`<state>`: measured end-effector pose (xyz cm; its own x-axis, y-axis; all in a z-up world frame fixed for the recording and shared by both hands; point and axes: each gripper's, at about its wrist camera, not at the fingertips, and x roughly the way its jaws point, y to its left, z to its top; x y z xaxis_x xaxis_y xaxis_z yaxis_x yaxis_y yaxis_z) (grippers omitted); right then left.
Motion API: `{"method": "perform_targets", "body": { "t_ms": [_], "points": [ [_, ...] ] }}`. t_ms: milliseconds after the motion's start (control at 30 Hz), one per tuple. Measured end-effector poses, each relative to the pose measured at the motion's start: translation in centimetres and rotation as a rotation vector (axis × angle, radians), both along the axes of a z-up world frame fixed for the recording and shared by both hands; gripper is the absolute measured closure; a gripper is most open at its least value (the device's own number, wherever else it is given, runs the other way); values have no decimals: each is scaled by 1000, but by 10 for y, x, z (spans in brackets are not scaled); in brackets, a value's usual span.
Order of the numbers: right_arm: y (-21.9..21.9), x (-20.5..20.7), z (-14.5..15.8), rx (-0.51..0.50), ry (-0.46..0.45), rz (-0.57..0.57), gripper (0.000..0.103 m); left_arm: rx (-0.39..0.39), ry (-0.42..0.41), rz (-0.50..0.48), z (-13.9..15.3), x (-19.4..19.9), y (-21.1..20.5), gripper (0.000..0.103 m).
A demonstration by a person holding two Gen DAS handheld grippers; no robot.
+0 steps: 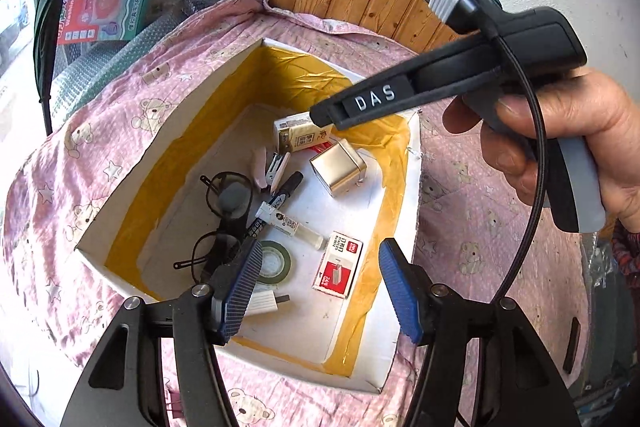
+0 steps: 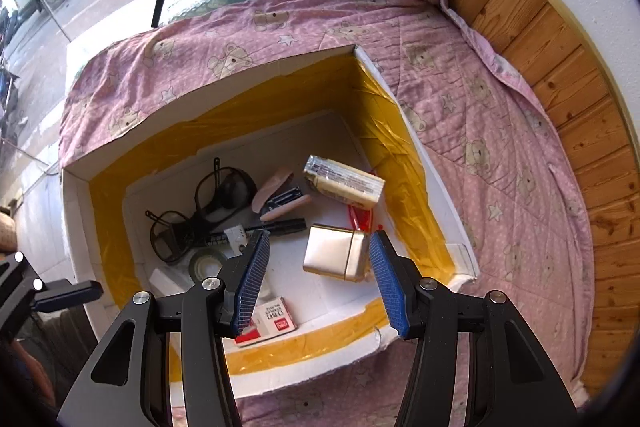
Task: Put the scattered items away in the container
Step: 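Lift both open tools away from the cardboard box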
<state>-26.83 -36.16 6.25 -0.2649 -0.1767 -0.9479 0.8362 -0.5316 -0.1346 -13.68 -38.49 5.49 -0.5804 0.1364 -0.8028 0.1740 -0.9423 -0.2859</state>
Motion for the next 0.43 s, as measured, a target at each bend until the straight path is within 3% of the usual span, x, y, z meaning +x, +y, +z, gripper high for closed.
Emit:
{"method": "perform_targets", "body": {
  "t_ms": [100, 433],
  "points": [
    [15, 22, 10, 9, 46, 27, 48, -29, 19, -4, 11, 13, 6, 39],
    [46, 89, 21, 26, 34, 142, 48, -117, 78, -17, 42, 65, 27, 39]
  ]
}}
